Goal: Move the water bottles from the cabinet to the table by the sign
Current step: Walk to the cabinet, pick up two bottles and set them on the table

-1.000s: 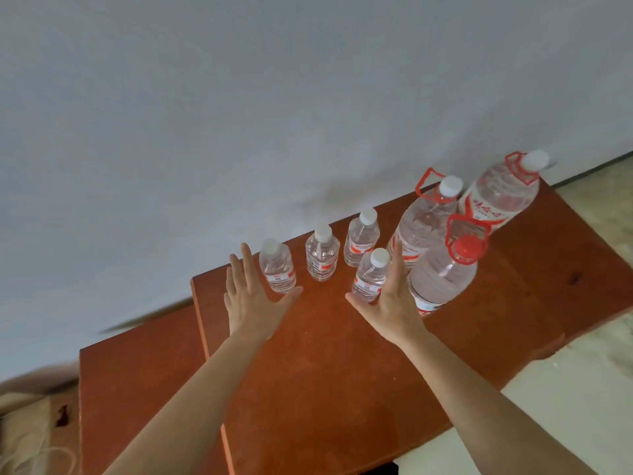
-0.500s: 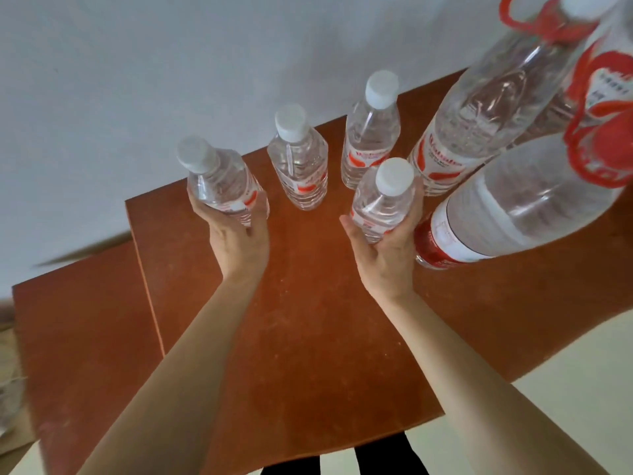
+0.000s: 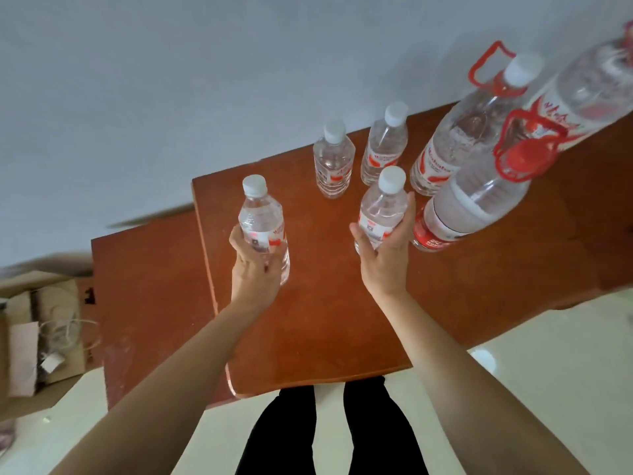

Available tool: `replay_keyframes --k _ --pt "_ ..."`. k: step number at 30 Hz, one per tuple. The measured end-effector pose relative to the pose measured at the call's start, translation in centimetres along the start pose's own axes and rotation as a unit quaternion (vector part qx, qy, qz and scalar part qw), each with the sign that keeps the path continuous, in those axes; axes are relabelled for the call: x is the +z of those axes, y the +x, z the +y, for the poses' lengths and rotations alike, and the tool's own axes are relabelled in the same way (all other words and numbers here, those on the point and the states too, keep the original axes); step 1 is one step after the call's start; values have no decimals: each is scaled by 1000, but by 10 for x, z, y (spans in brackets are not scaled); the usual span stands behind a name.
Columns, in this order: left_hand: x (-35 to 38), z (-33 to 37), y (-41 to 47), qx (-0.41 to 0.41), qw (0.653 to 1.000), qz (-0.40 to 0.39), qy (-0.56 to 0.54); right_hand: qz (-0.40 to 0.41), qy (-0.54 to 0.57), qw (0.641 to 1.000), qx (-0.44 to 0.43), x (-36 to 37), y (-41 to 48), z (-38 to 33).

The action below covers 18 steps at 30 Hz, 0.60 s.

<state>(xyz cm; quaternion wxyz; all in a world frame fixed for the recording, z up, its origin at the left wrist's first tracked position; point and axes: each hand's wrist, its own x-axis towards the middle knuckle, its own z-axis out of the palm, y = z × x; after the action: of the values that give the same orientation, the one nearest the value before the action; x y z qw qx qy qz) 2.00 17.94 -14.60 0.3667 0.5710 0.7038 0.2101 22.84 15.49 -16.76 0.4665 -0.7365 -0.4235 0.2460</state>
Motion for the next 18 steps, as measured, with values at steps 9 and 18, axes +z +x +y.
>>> replay_keyframes --k 9,18 --pt "-200 102 -10 96 982 157 33 -11 34 982 -186 -31 19 -204" --pt "-359 182 -74 279 848 409 189 8 59 909 -412 -93 44 -380"
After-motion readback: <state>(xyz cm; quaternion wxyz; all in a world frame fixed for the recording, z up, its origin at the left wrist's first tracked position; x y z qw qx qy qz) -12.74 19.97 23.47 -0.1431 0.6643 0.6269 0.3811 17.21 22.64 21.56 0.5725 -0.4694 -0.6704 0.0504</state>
